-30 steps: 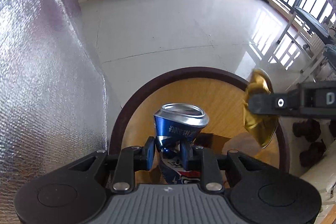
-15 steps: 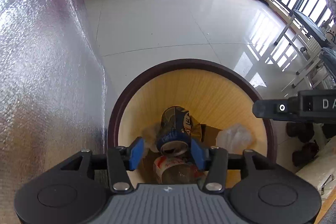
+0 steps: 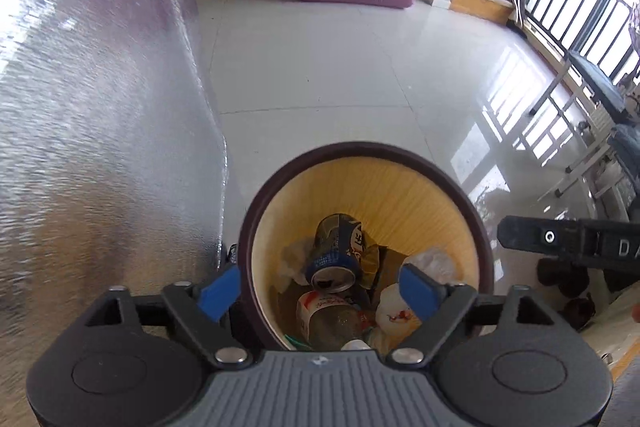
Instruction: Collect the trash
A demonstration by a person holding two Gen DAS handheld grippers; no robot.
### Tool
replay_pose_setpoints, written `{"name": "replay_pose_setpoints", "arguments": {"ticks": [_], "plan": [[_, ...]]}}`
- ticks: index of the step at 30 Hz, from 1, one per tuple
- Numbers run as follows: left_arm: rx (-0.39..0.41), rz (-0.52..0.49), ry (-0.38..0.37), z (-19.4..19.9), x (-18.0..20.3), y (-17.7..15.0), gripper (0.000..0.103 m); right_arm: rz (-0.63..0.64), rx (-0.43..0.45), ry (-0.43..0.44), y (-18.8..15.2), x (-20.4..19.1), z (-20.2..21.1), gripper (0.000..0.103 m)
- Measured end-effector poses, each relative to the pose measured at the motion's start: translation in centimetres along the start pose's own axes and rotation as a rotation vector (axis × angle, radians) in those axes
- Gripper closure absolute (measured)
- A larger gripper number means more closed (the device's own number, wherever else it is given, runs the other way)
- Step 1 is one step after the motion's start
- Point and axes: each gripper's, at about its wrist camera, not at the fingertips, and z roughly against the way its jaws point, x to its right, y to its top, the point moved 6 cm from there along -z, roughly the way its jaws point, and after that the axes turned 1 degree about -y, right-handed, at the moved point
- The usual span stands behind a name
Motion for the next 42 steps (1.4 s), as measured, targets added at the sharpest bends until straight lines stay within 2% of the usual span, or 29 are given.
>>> {"name": "replay_pose_setpoints", "arguments": {"ticks": [5, 7, 12, 14, 16, 20, 30, 36, 42], "plan": [[0.034, 0.005, 0.005, 3.3, 0.1, 0.0, 0.004, 0.025, 0.035, -0.013, -0.2, -0.5, 2.9, 0.047], [0.055, 0.001, 0.006, 4.8, 0.2, 0.0, 0.001, 0.04, 0.053, -0.025, -0.3, -0.8, 4.2, 0.036], [0.1, -0.002, 0.018, 8.0, 0.4, 0.0, 0.0, 0.065, 0.103, -0.06, -0.8, -1.4, 7.4, 0.018], [0.119, 0.003, 0.018, 9.3, 0.5, 0.0, 0.0, 0.065, 0.119, -0.072, -0.9, -1.5, 8.6, 0.014], [0.139, 0.007, 0.013, 10.6, 0.5, -0.1, 0.0, 0.067, 0.136, -0.085, -1.1, -1.6, 9.9, 0.003], [0.184, 0.011, 0.005, 13.4, 0.7, -0.1, 0.0, 0.078, 0.175, -0.107, -1.4, -2.0, 12.5, 0.0], [0.319, 0.042, -0.005, 20.7, 1.1, -1.6, 0.0, 0.091, 0.268, -0.116, -3.2, -3.4, 18.9, 0.0], [0.374, 0.038, -0.023, 24.0, 1.3, -3.6, 0.0, 0.105, 0.314, -0.119, -5.1, -4.0, 21.9, 0.0], [0.395, 0.02, 0.018, 25.8, 0.9, -5.6, 0.0, 0.129, 0.354, -0.129, -7.2, -4.0, 24.1, 0.0]]}}
